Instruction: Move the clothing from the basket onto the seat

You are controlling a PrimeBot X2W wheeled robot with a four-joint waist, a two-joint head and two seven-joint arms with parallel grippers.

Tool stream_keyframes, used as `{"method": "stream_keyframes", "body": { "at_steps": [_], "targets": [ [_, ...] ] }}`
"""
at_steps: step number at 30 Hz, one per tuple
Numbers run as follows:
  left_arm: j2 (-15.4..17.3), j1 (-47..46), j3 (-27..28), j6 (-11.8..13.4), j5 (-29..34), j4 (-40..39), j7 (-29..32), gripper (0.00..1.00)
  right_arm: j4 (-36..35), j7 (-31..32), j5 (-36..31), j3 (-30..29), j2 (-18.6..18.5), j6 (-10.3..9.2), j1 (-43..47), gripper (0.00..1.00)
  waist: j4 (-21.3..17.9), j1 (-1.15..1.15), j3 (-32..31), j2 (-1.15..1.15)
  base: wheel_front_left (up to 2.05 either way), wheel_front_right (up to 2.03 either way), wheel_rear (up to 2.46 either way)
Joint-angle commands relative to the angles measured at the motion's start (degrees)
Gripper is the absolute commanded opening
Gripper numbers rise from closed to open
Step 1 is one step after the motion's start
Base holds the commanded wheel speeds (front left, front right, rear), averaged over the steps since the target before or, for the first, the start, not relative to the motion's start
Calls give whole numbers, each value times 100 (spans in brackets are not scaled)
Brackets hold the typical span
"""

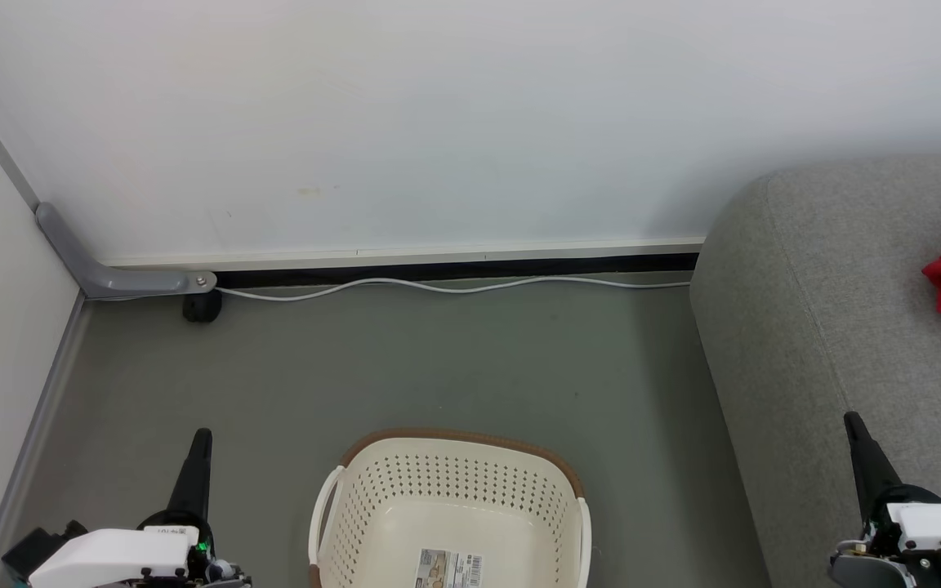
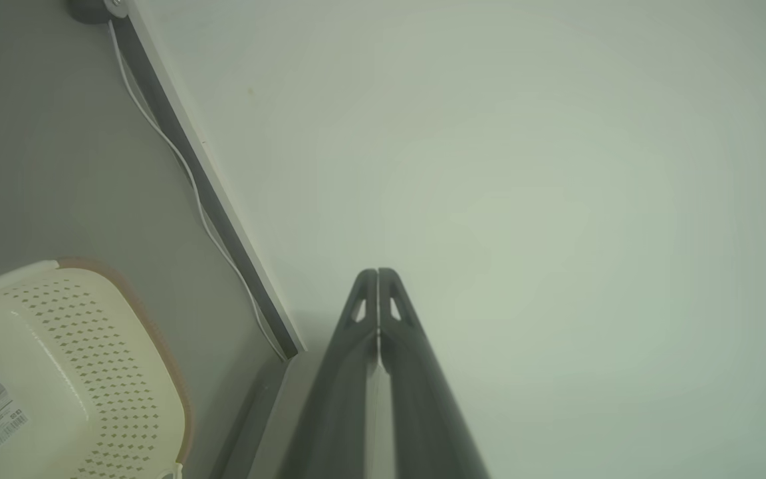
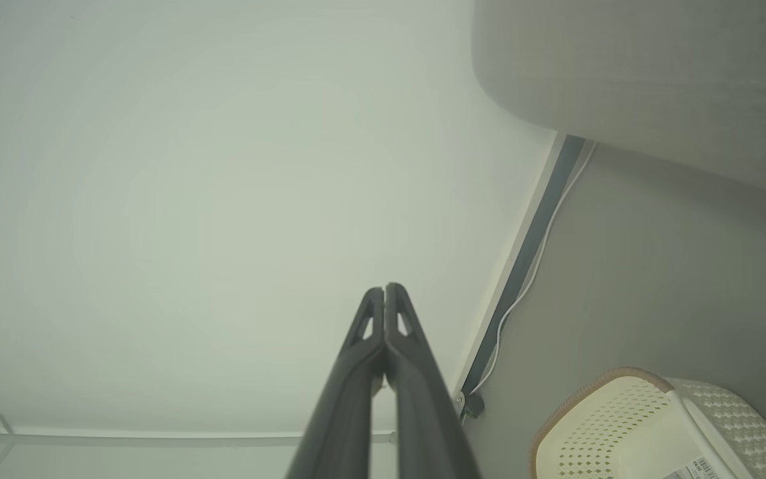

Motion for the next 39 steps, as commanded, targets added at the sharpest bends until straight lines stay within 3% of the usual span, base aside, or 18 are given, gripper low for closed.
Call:
{"method": "stream_keyframes", "body": {
  "at_steps": [1,13,39],
  "targets": [
    [99,-369,192,-90,-207,-184,57,0,-221,97,197,88,-57,8,-204,0,0,0,0,0,0,0,0],
    [107,-442,266,-141,-965,-239,257,0,-324,292,946,18,-48,9,-209,0,-4,0,4,0,0,0,0],
    [107,-442,266,-141,-966,-239,257,0,-324,291,947,19,-48,9,-209,0,-4,0,4,0,0,0,0]
  ]
}}
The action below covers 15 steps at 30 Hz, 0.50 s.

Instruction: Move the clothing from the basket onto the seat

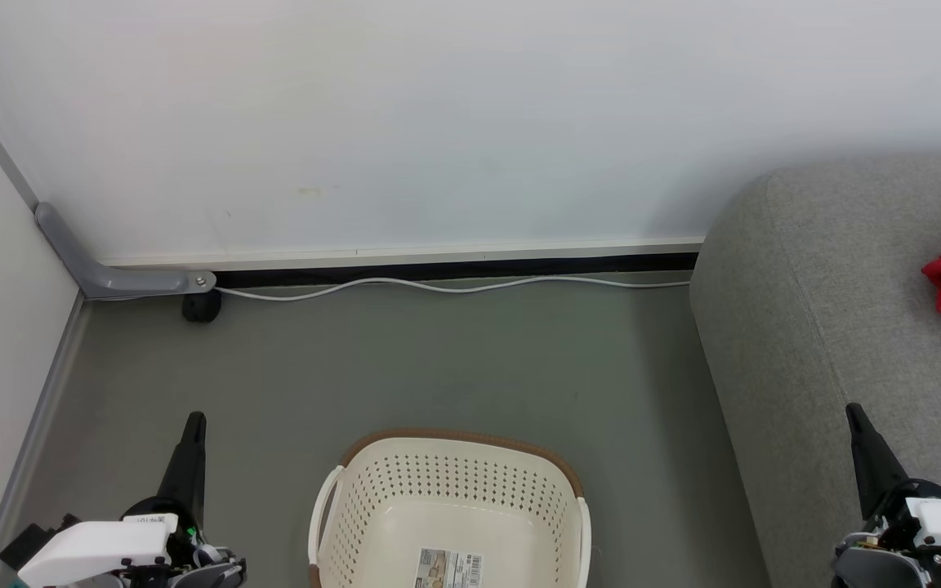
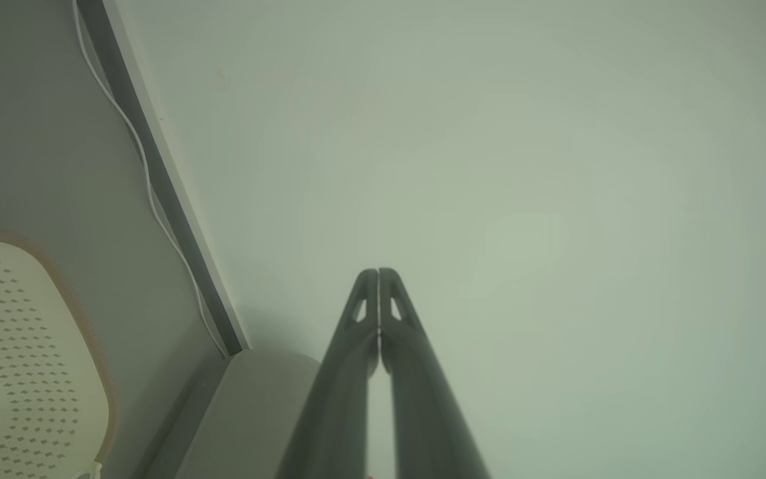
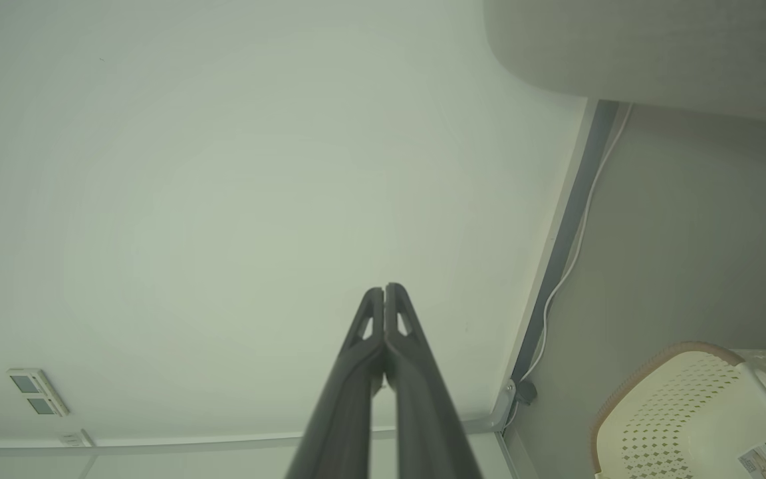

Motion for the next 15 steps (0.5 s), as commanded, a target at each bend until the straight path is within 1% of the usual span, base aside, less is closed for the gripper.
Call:
{"method": "stream_keyframes", "body": {
  "at_steps": [1,15],
  "targets": [
    [101,-333,190,-45,-24,-166,36,0,-179,44,66,95,-59,9,-207,0,0,0,0,0,0,0,0],
    [101,-333,190,-45,-24,-166,36,0,-179,43,66,95,-59,9,-207,0,0,0,0,0,0,0,0]
  ]
}}
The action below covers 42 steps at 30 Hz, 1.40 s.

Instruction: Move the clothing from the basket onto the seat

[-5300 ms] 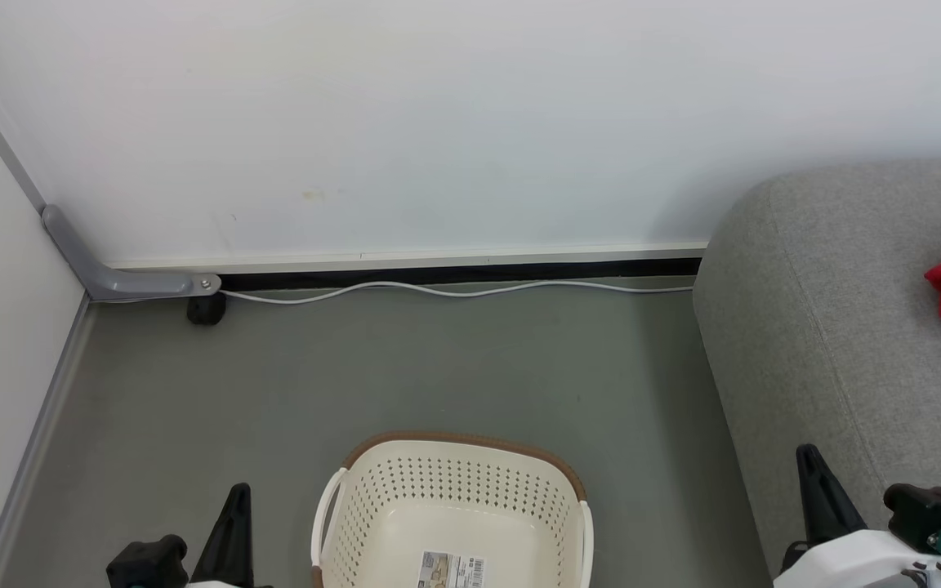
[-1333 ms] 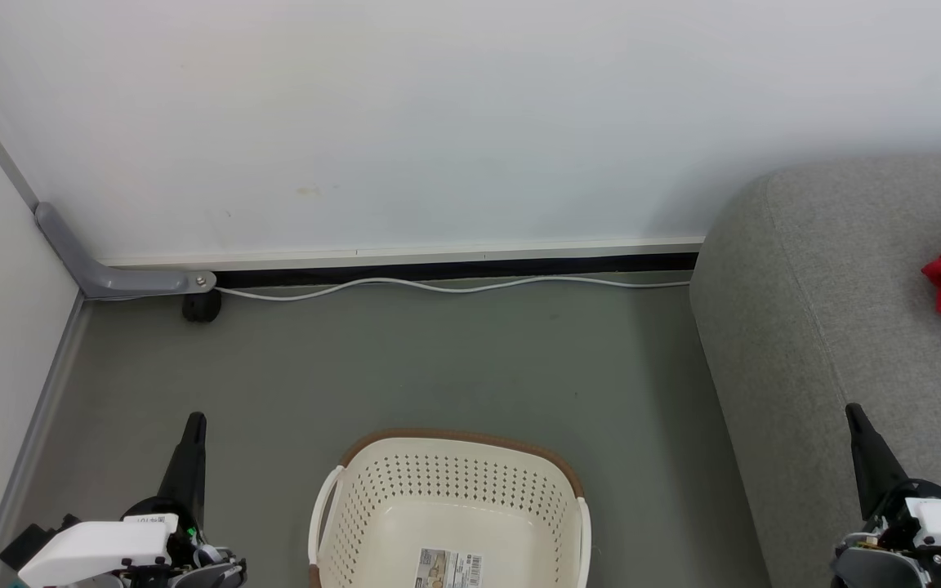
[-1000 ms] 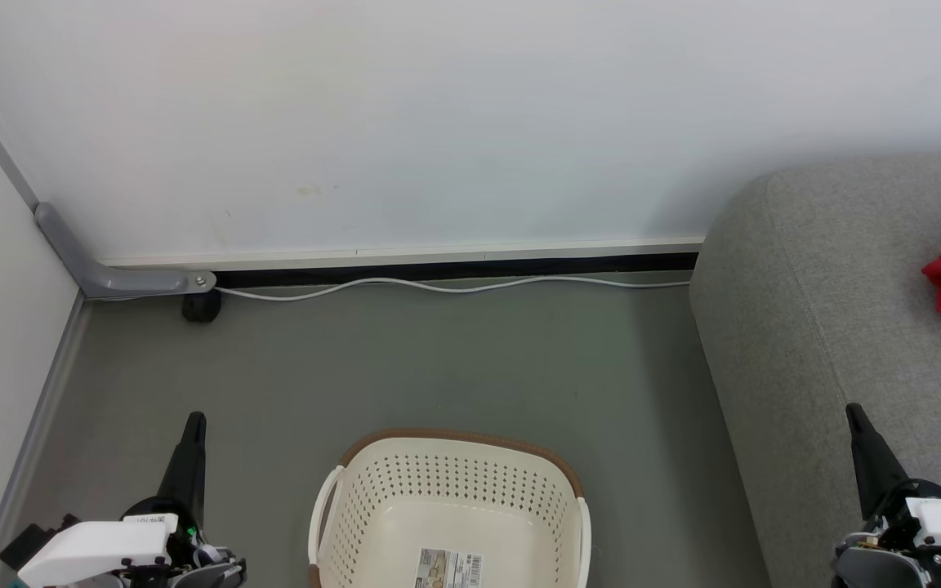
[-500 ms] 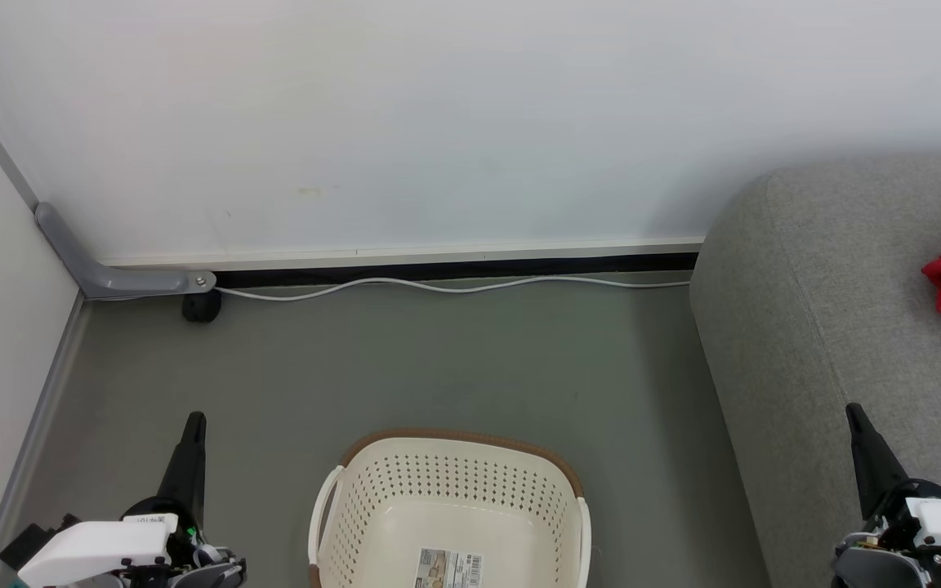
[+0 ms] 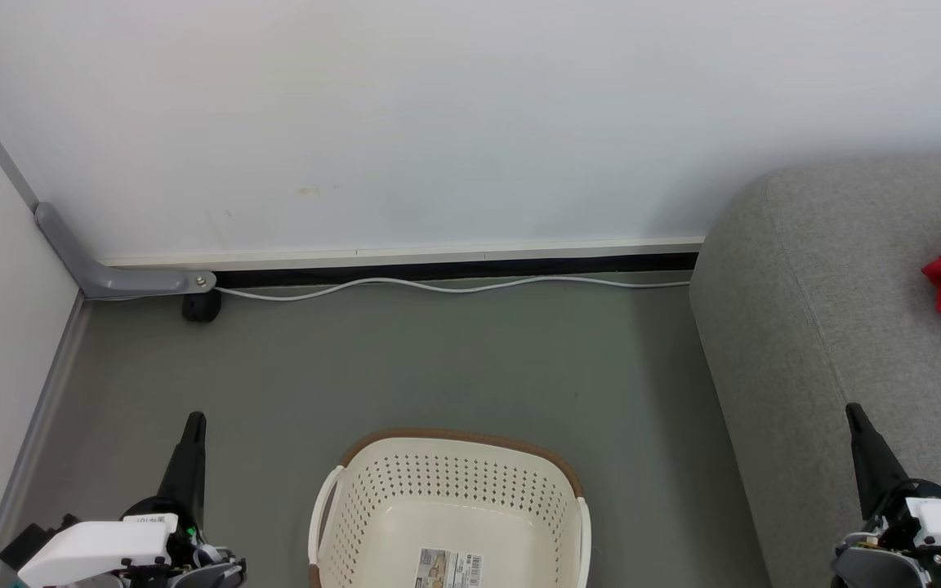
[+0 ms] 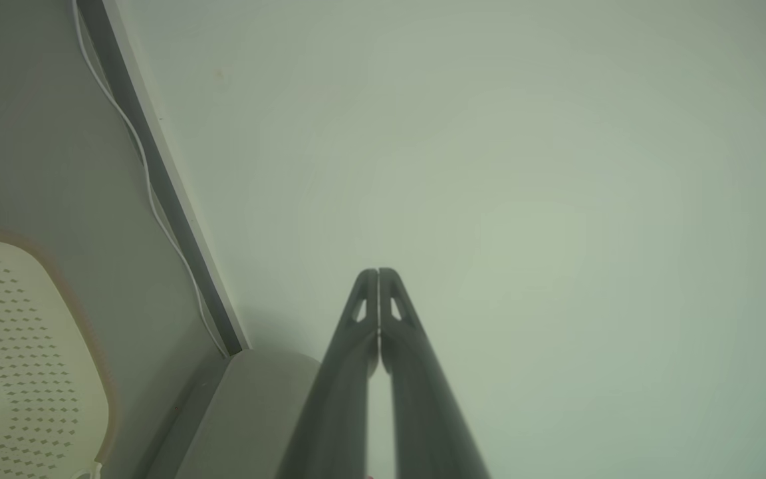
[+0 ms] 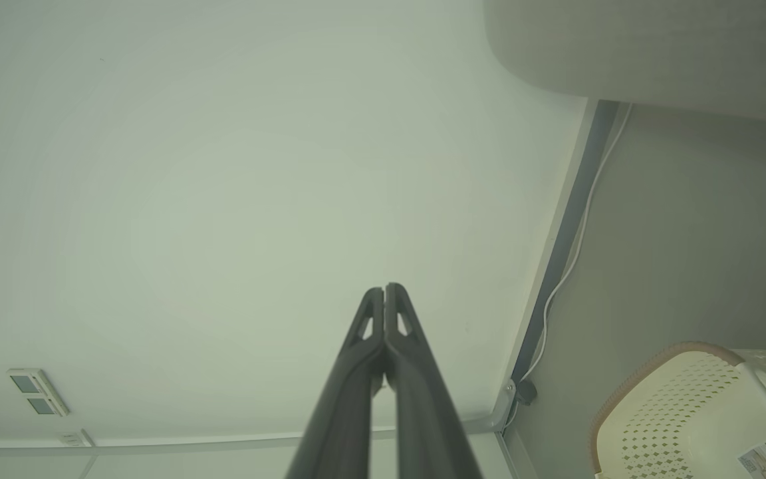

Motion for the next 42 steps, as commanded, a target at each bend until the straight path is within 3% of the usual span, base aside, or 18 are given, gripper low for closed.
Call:
{"method": "stream_keyframes", "body": {
  "at_steps": [1,42],
  "targets": [
    [101,-333,190,-45,-24,-165,37,0,-179,43,66,95,-59,9,-207,0,0,0,0,-1,0,0,0],
    [101,-333,189,-45,-24,-166,37,0,-179,43,67,96,-59,9,-207,0,0,0,0,-1,0,0,0]
  ]
}}
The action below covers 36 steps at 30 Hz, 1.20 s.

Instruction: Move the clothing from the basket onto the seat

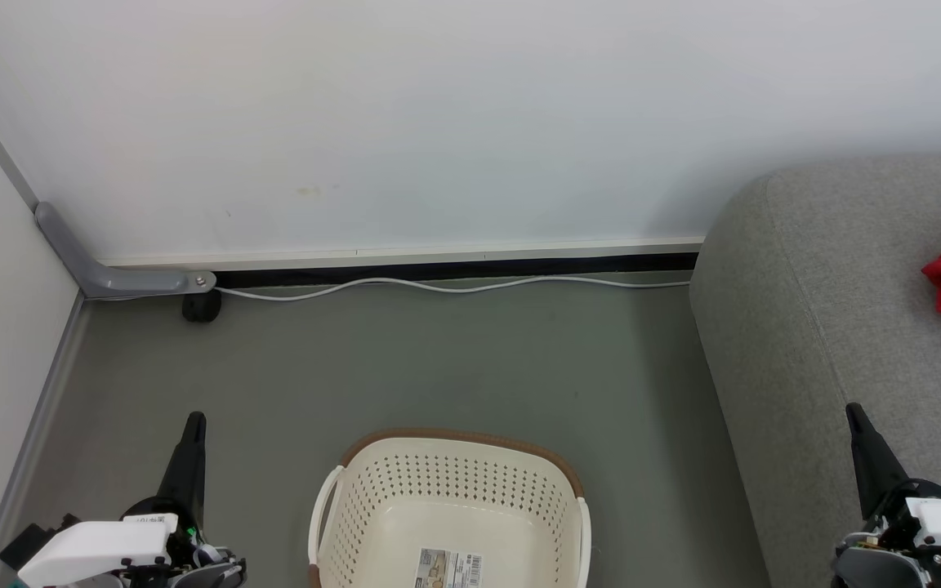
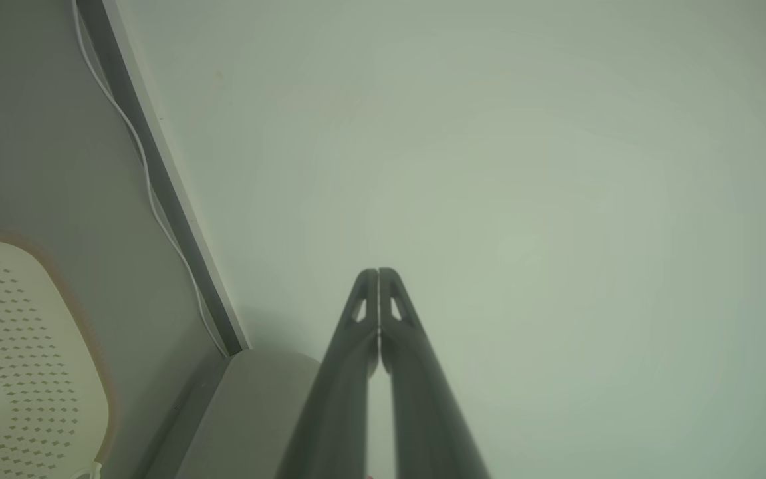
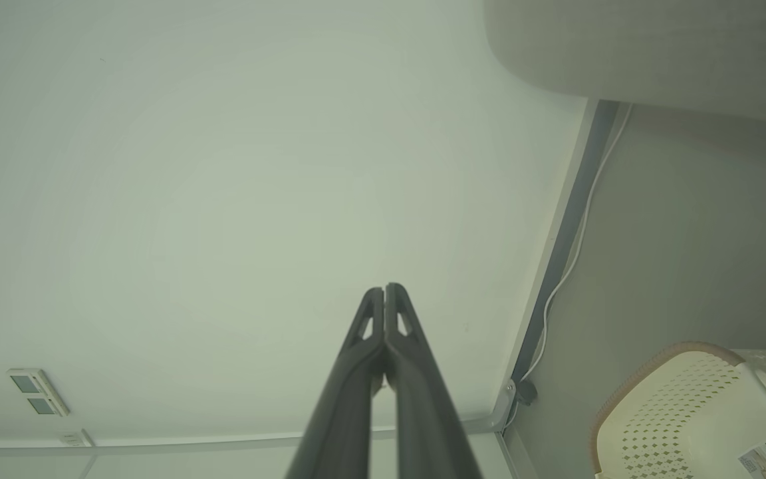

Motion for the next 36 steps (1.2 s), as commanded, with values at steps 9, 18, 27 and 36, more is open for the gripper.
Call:
{"method": "stream_keyframes", "body": {
  "at_steps": [9,18,27,36],
  "targets": [
    [101,-333,188,-45,-25,-166,36,0,-178,43,66,96,-59,9,-207,0,0,0,0,0,0,0,0],
    [101,-333,188,-45,-25,-166,36,0,-178,43,66,96,-59,9,-207,0,0,0,0,0,0,0,0],
    [101,-333,188,-45,-25,-166,35,0,-178,42,66,96,-59,9,-207,0,0,0,0,0,0,0,0],
    [101,-333,188,-45,-25,-166,35,0,-178,42,66,96,-59,9,-207,0,0,0,0,0,0,0,0]
  ]
}}
